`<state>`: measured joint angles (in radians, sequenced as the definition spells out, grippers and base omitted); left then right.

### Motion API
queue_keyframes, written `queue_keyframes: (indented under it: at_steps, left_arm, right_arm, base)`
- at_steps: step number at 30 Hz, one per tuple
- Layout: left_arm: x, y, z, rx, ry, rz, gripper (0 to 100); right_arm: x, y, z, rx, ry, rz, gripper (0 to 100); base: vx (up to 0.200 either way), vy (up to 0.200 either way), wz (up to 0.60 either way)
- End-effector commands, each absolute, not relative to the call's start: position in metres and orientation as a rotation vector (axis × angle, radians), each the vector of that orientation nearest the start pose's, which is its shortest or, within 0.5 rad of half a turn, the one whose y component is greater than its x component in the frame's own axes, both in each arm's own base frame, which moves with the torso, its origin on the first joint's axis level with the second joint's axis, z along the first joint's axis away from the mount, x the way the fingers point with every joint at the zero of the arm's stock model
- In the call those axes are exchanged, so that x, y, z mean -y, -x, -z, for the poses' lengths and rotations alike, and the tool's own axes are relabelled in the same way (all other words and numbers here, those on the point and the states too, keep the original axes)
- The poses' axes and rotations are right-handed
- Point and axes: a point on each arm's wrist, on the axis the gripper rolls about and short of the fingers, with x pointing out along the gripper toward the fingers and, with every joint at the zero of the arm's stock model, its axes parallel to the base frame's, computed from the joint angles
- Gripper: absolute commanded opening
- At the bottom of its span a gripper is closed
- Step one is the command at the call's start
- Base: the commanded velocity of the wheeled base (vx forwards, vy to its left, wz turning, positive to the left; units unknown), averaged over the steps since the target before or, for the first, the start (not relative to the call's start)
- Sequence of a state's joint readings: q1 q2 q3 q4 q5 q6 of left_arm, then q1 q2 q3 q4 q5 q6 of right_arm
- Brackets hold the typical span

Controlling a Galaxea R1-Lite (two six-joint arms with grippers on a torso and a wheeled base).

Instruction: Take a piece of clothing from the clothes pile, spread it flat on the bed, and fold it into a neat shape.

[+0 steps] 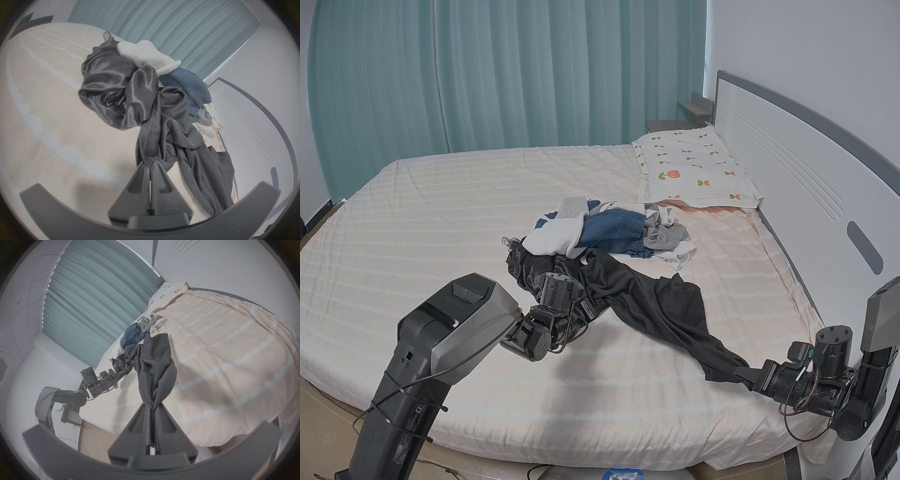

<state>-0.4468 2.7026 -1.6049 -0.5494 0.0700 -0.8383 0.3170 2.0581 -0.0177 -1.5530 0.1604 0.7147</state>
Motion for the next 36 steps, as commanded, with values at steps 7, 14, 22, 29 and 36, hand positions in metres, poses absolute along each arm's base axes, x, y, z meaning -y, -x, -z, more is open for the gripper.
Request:
queue_keyframes:
  at_steps: [7, 14, 22, 29, 36]
  left_arm:
    - [0.176, -0.384, -0.101, -0.545, 0.818, 0.229, 0]
    - [0.151, -0.324, -0.174, -0.382, 0.884, 0.34, 0]
    - [0.133, -0.287, -0.179, -0.385, 0.881, 0.35, 0]
    - [0.126, -0.267, -0.143, -0.503, 0.856, 0.31, 0]
    - [0.125, -0.249, -0.119, -0.608, 0.863, 0.324, 0]
  right_arm:
    - [-0.08, -0.227, -0.084, -0.327, -0.672, -0.399, 0]
    - [-0.086, -0.247, -0.156, -0.044, -0.627, -0.499, 0]
    - [-0.109, -0.242, -0.178, -0.053, -0.621, -0.595, 0]
    - [-0.139, -0.251, -0.118, -0.262, -0.604, -0.611, 0]
    - [-0.129, -0.247, -0.103, -0.302, -0.604, -0.571, 0]
  base:
    - [0.0, 0.0, 0.0]
    - [0.0, 0.0, 0.0]
    - [0.0, 0.0, 0.0]
    - [0.0, 0.0, 0.0]
    - [0.0, 0.0, 0.0]
